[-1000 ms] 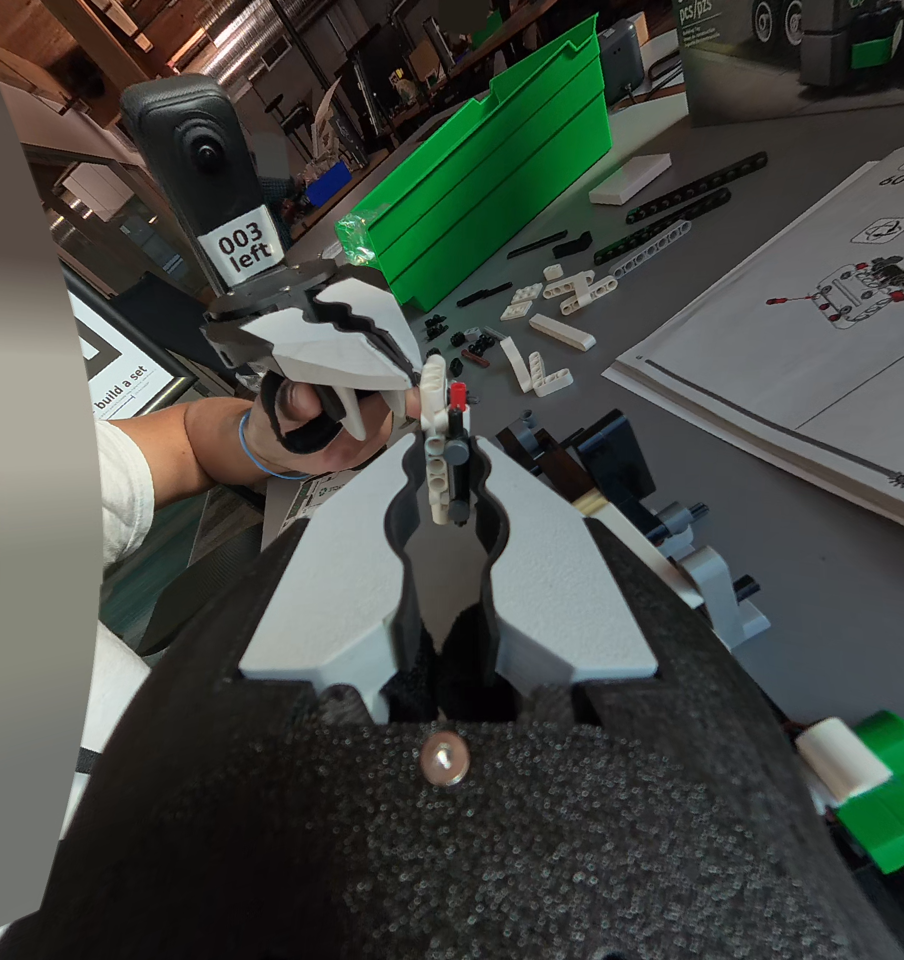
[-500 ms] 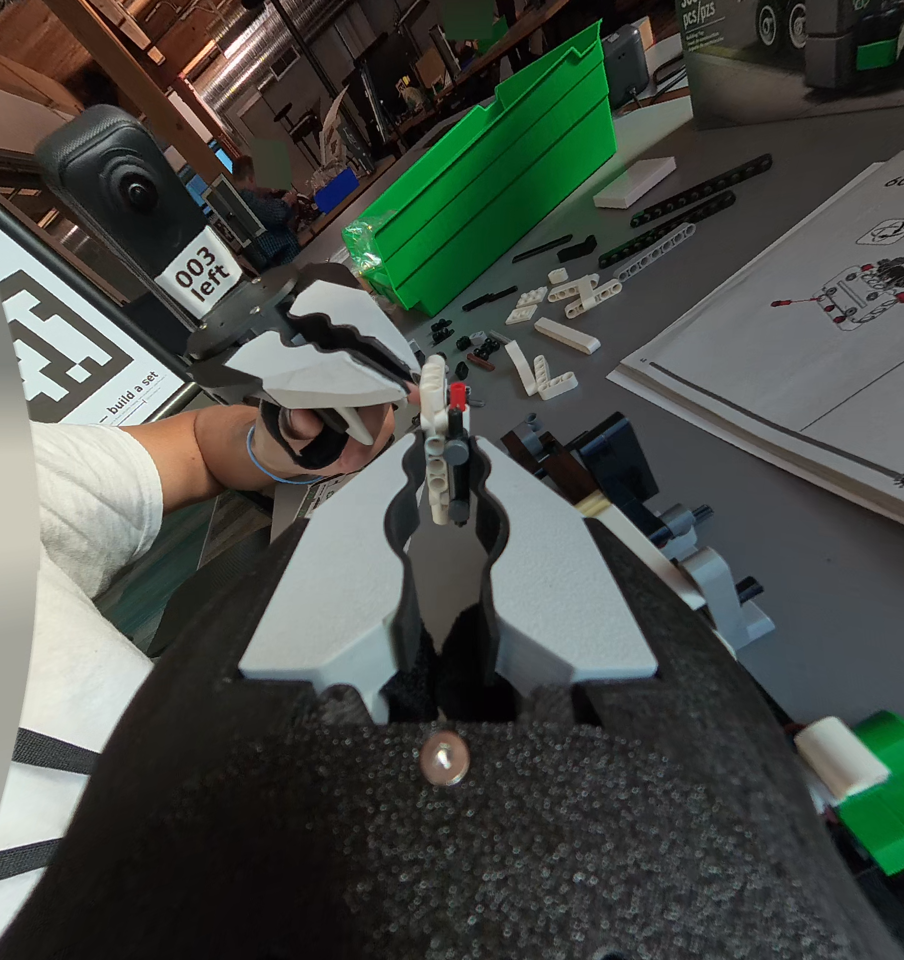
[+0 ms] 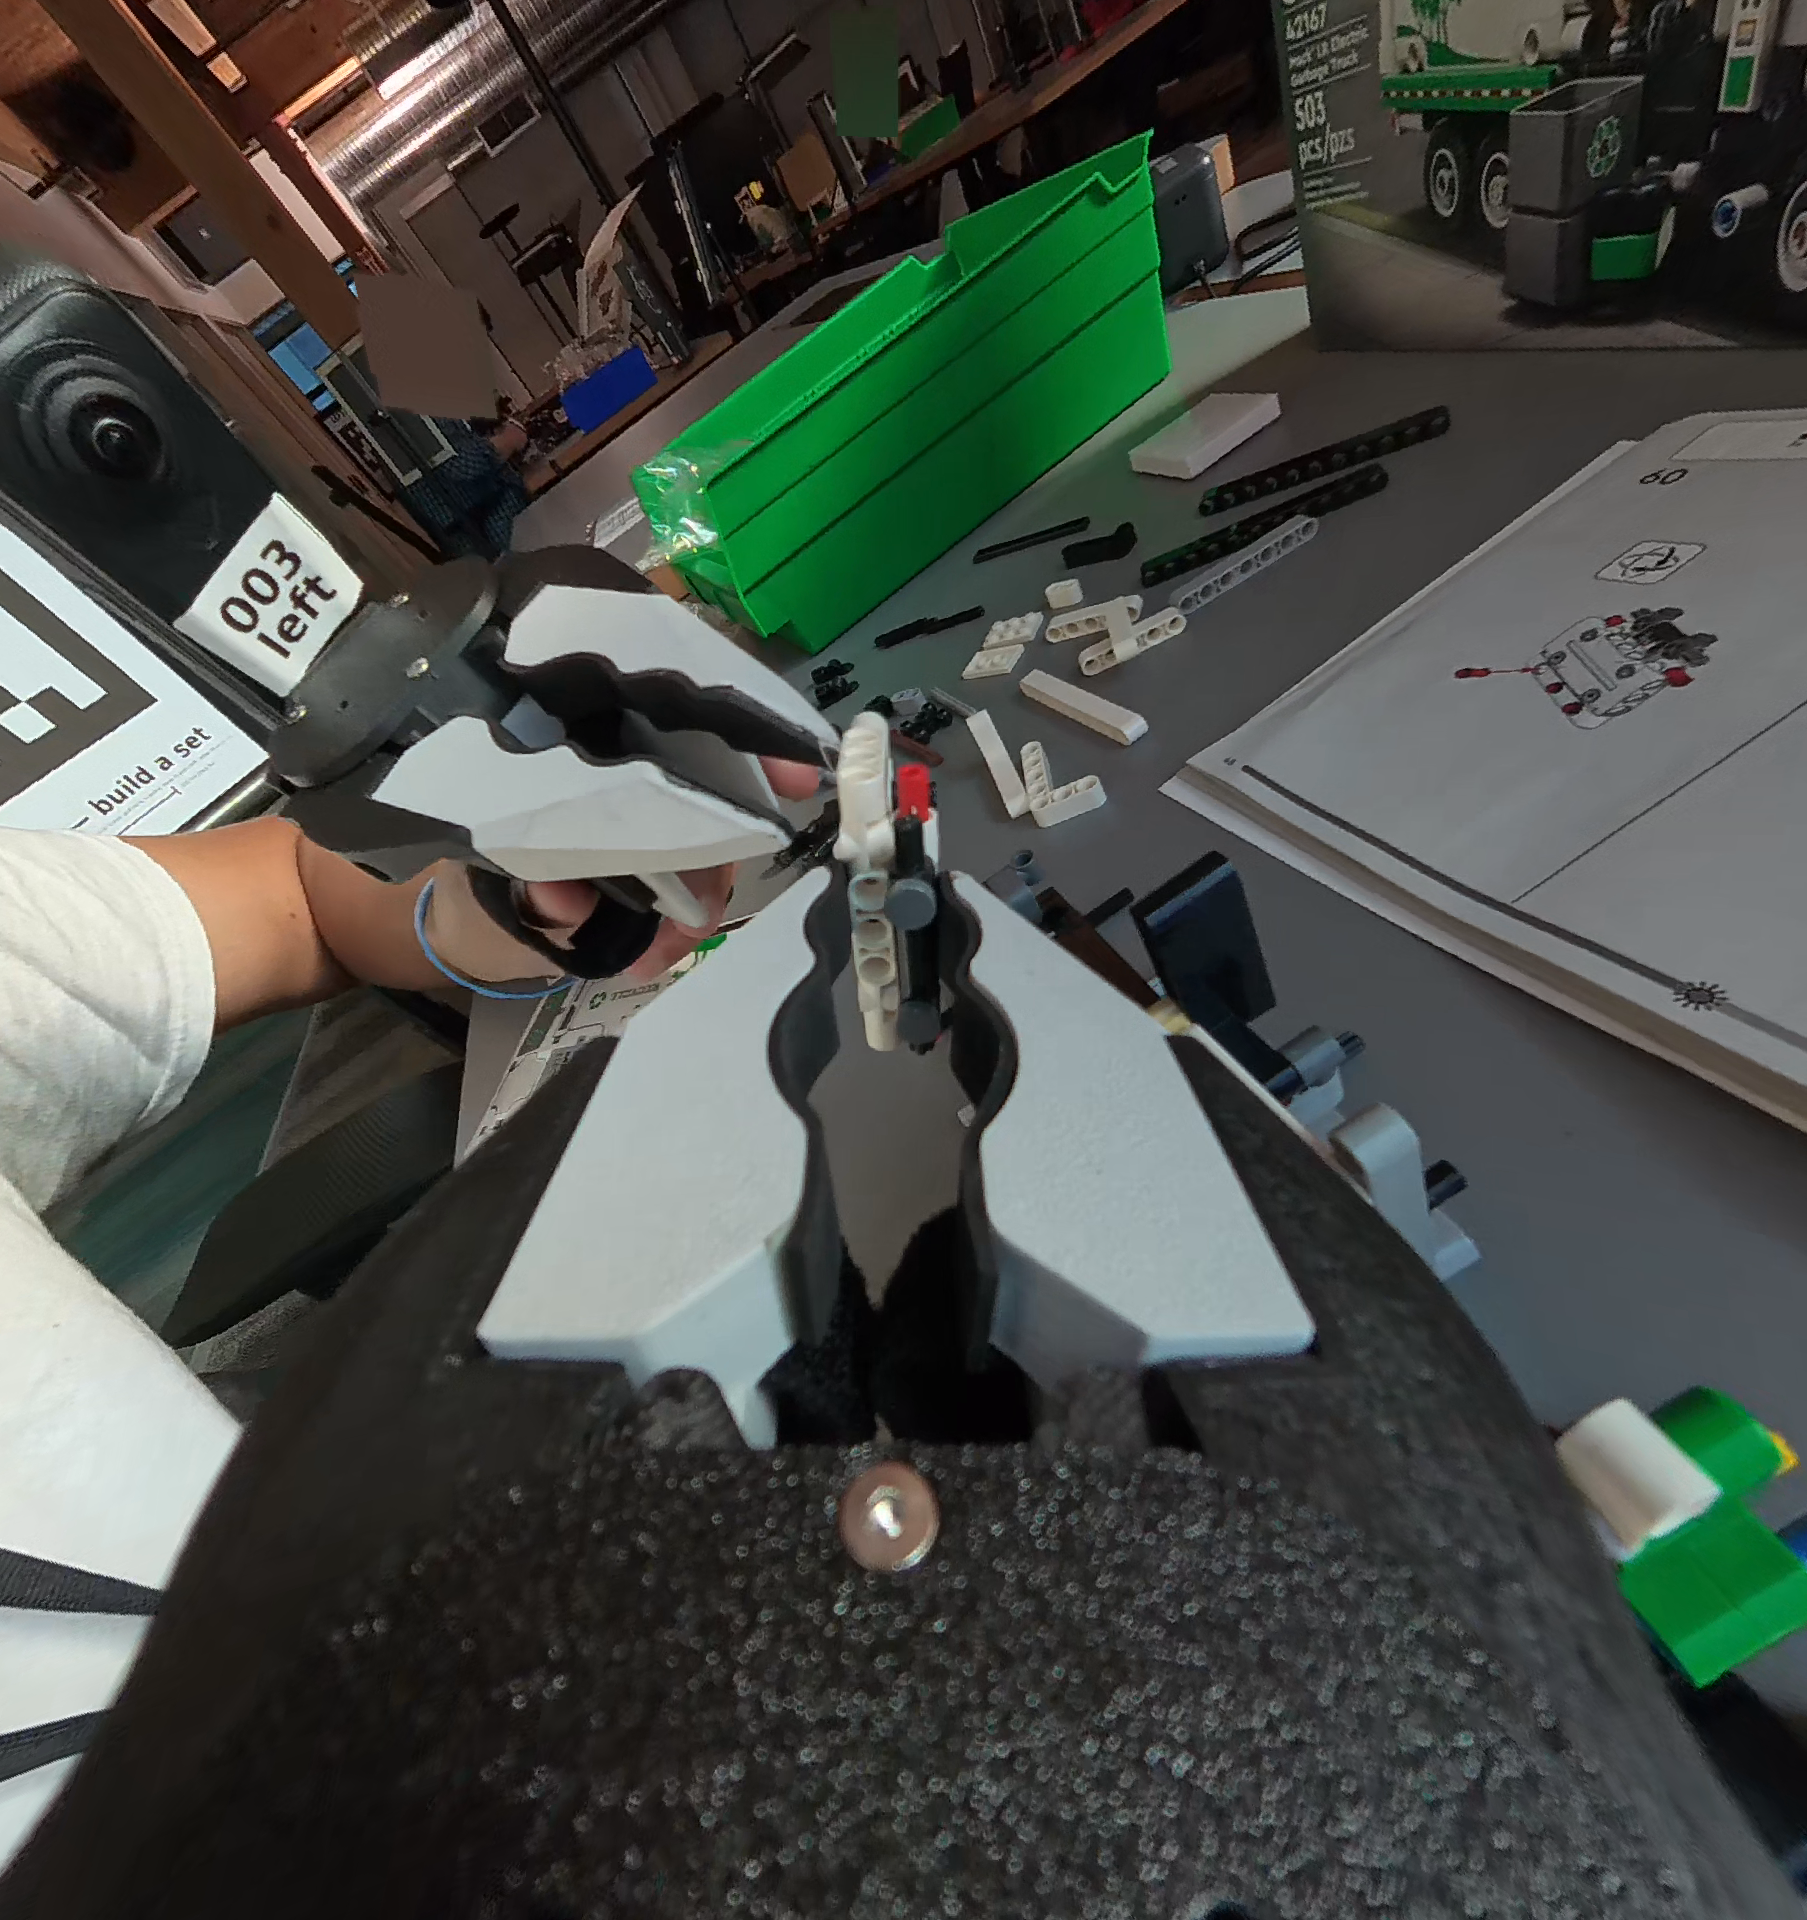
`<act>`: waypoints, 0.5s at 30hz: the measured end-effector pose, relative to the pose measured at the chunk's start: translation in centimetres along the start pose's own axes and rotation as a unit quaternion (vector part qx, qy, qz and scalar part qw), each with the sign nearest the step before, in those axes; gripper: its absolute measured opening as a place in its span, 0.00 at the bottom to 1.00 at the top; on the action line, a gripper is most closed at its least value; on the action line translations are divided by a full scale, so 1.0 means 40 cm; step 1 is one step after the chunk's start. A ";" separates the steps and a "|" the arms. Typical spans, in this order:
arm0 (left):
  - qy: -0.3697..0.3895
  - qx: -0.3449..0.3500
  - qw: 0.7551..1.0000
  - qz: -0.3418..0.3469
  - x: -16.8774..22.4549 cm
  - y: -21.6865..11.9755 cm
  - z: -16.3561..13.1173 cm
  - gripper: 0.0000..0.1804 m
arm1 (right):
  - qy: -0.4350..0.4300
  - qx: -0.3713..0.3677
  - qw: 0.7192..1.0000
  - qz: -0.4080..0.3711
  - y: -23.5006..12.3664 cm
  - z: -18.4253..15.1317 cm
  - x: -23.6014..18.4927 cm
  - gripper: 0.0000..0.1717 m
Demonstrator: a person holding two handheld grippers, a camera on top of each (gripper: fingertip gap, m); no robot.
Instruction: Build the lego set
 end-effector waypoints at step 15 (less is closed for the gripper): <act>0.013 0.014 0.997 0.074 0.020 0.012 0.042 0.14 | -0.080 0.053 0.994 -0.052 -0.016 0.031 -0.019 0.08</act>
Point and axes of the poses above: each gripper's, where its closed fingertips meet, y out along the fingers, z out of its top, x = y × z across the jaws, the point moved 5 cm from there along -y, back along the fingers, and after that the axes turned 8 degrees about y, right-handed, at the moved point
